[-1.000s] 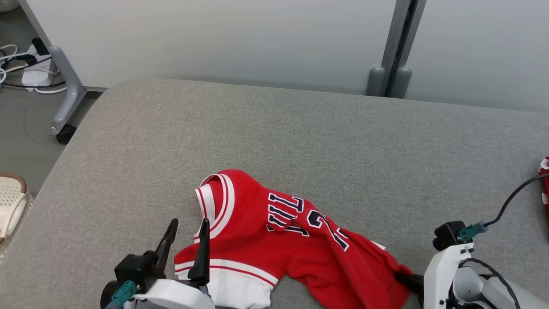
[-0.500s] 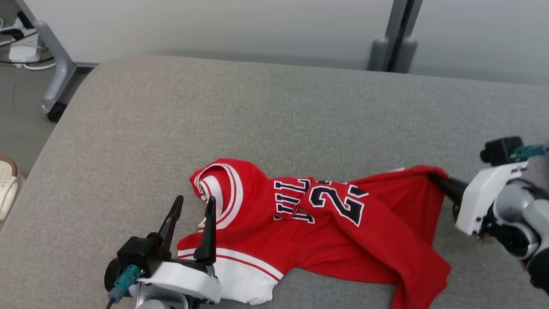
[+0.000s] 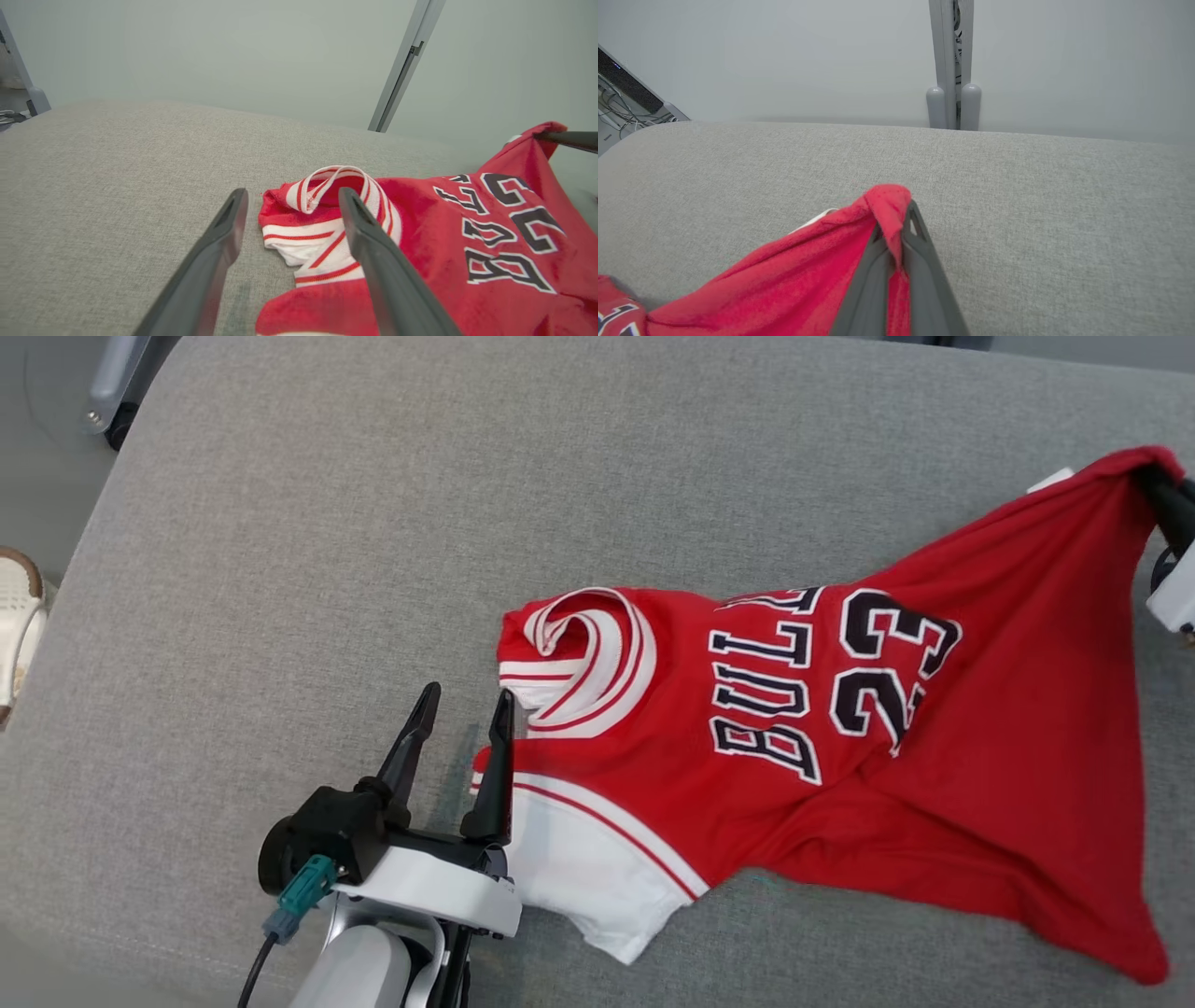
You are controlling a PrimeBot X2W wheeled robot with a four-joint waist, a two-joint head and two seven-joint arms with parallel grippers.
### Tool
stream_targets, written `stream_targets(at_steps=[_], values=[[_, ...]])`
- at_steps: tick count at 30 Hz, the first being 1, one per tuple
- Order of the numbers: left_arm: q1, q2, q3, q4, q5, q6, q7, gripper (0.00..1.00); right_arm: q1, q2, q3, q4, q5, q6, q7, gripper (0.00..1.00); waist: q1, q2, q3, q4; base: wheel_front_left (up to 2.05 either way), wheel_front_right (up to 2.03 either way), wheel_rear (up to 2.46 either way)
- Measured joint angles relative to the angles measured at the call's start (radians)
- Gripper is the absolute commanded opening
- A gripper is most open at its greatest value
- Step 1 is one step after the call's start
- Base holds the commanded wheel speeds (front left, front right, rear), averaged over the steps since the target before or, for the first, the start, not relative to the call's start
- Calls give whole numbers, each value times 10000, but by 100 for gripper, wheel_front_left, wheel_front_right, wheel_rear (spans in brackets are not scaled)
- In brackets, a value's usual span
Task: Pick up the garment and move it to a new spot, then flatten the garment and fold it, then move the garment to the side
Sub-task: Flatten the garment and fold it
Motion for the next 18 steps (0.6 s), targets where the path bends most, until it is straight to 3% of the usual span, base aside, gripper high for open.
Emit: stream_targets(at_steps=[3, 4, 5, 6, 11, 18], values=[[-46, 8, -54, 2, -13, 82, 0, 100, -367, 196, -6, 514, -257, 0, -1058, 0, 0, 0, 62, 135, 0, 0, 0], [-49, 6, -58, 27, -15, 82, 0, 100, -400, 309, 12, 673, -253, 0, -1243, 25, 0, 0, 19, 140, 0, 0, 0], [-57, 2, -48, 59, -13, 102, 0, 100, -375, 433, 81, 779, -219, 0, -1325, 91, 0, 0, -47, 134, 0, 0, 0], [-58, 2, -25, 90, -13, 102, 0, 100, -322, 566, 144, 903, -159, 0, -1448, 100, 0, 0, -129, 113, 0, 0, 0], [28, 0, 136, 320, 48, 6, -2, 100, 218, 878, 527, 972, -31, -2, -2291, 100, 0, 0, -705, -145, 0, 0, 0], [612, 128, 621, 608, 151, -159, -2, 100, 1879, 922, 748, -209, 420, 0, -2911, 100, 1, 0, -1705, -804, 0, 0, 0]])
